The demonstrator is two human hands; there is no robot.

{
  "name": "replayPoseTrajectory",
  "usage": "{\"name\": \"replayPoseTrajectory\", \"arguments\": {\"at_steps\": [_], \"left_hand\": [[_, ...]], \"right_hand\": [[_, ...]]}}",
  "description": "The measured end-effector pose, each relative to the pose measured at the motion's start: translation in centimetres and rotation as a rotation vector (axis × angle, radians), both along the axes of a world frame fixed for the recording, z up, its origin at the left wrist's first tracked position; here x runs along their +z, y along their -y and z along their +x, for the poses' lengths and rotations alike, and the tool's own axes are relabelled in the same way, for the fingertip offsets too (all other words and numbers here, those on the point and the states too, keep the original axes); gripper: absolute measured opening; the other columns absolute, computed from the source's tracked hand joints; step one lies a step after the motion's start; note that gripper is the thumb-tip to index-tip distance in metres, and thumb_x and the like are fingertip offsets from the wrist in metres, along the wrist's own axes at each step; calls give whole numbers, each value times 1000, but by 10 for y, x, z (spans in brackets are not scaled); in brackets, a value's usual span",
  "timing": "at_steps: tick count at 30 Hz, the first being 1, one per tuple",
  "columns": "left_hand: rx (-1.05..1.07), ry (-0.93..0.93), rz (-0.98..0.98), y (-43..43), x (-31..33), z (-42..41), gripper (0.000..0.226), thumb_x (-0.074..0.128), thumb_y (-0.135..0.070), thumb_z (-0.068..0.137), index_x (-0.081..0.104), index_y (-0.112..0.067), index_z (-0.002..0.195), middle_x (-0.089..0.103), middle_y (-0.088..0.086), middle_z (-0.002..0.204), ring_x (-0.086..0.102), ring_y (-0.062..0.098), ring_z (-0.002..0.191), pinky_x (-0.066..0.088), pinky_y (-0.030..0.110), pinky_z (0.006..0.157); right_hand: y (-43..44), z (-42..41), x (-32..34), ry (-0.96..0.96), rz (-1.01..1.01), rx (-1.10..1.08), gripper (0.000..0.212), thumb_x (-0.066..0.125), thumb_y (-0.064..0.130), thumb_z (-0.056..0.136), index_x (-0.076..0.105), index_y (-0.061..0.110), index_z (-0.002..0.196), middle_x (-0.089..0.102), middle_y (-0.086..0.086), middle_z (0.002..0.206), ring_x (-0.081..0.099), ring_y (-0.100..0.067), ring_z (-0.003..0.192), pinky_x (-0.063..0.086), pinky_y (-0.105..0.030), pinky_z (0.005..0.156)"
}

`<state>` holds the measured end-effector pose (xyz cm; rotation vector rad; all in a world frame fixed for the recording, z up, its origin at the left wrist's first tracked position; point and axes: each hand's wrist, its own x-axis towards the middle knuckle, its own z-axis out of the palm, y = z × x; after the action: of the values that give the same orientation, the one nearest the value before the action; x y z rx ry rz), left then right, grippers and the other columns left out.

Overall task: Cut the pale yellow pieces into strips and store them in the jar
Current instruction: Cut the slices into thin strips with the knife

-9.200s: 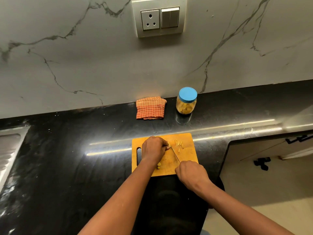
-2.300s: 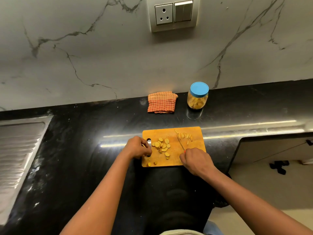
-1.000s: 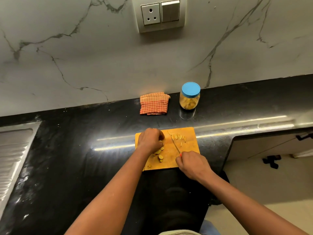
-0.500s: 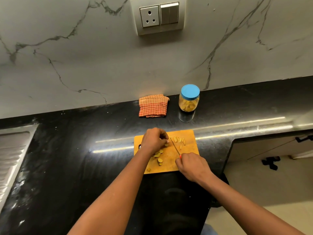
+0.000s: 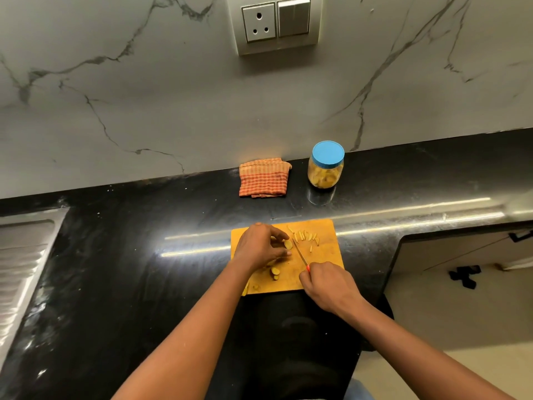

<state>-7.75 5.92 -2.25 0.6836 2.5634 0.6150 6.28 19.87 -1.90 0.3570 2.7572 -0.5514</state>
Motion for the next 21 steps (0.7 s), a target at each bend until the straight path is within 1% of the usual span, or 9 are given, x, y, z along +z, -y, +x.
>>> {"name": "replayPoseTrajectory", "arguments": {"at_steps": [3, 5, 8, 11, 14, 17, 21], "left_hand": [[13, -51, -21, -2, -7, 4, 33, 82, -49, 70, 75, -36, 99, 71, -17, 97, 60, 4, 92, 53, 28, 73], [36, -83, -34, -4, -9, 6, 29, 79, -50, 73, 75, -37, 98, 70, -16, 97, 58, 6, 95, 47, 26, 69], [48, -132, -44, -4, -10, 9, 30, 76, -54, 75, 75, -36, 100, 69, -14, 94, 56, 8, 92, 41, 25, 65], [64, -177, -51, -6, -10, 13, 33, 74, -56, 75, 76, -35, 99, 70, -12, 92, 57, 9, 92, 43, 26, 67], [77, -208, -64, -8, -10, 16, 30, 73, -54, 78, 76, -33, 100, 71, -12, 96, 56, 9, 94, 47, 27, 73], [56, -225, -51, -9, -10, 17, 25, 71, -49, 82, 76, -32, 100, 71, -13, 97, 55, 9, 93, 45, 26, 75], [34, -232, -21, -7, -10, 17, 19, 70, -44, 85, 76, -31, 98, 72, -14, 96, 56, 8, 91, 43, 24, 76]], "right_hand": [[1, -1, 3, 2, 0, 9, 38, 30, 44, 99, 57, 20, 84, 60, -1, 82, 58, -18, 73, 48, -34, 66], [2, -1, 4, -4, 3, 16, 38, 30, 44, 99, 56, 20, 83, 60, -1, 81, 58, -18, 73, 48, -34, 65], [3, -1, 4, -5, 9, 33, 36, 30, 43, 100, 53, 21, 82, 57, -1, 79, 55, -18, 71, 44, -31, 62], [4, -1, 4, 7, 16, 39, 37, 30, 43, 100, 55, 21, 83, 59, -1, 81, 57, -18, 72, 46, -32, 63], [3, -1, 5, 9, 36, 52, 37, 31, 42, 100, 58, 20, 87, 61, -2, 83, 59, -18, 75, 46, -31, 64], [2, -1, 6, -9, 72, 74, 39, 31, 41, 101, 61, 18, 92, 64, -3, 89, 61, -20, 79, 44, -31, 64], [2, 0, 9, -2, 94, 118, 38, 31, 38, 102, 61, 16, 94, 65, -4, 92, 62, -22, 81, 47, -33, 68]]}}
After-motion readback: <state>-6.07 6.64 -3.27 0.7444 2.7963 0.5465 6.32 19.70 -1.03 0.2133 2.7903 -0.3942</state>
